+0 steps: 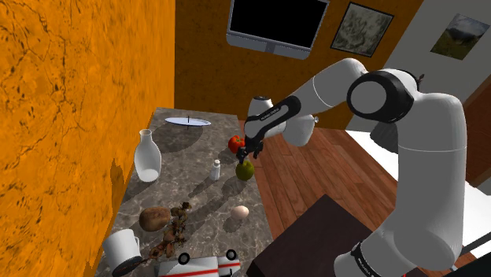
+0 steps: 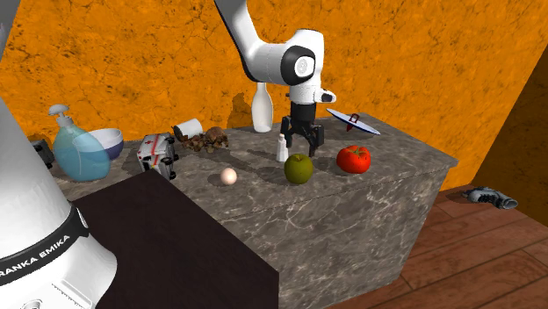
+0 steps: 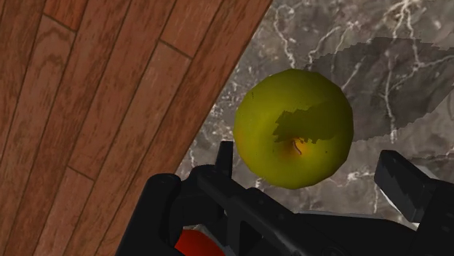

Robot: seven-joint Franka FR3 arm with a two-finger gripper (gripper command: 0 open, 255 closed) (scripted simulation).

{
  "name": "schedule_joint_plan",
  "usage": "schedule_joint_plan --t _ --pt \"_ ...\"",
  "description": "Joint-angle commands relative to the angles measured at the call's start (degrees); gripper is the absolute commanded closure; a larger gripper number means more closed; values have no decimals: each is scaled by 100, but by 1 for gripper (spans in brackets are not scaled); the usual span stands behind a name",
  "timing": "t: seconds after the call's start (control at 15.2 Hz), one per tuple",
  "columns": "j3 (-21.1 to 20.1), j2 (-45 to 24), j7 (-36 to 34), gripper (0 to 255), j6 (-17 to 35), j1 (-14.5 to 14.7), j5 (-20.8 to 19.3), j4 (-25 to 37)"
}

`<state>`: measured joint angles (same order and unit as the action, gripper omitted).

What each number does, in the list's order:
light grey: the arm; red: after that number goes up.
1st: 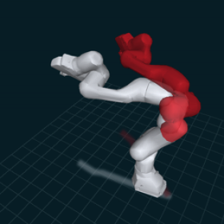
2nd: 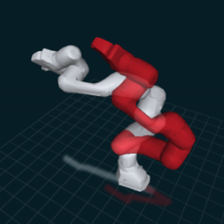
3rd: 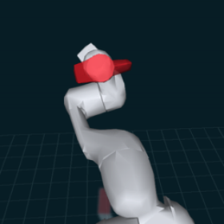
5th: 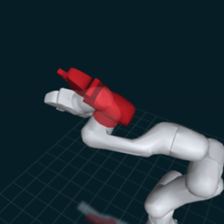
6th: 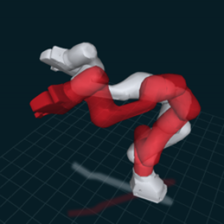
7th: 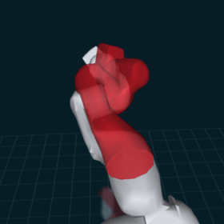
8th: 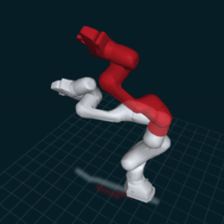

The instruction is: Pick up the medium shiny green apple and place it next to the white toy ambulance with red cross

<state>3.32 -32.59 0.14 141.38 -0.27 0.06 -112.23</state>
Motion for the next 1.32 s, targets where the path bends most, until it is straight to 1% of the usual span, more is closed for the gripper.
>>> schedule_joint_plan --t 0.0,0.4,0.46,1.06,1.25 --pt "-2 -43 0 0 47 -1 2 -1" --pt "-2 -43 0 0 46 -1 2 0" --pt "-2 -43 0 255 46 -1 2 0" --pt "-2 -44 0 255 47 -1 2 0" --pt "6 145 -1 255 -111 5 -6 -31"
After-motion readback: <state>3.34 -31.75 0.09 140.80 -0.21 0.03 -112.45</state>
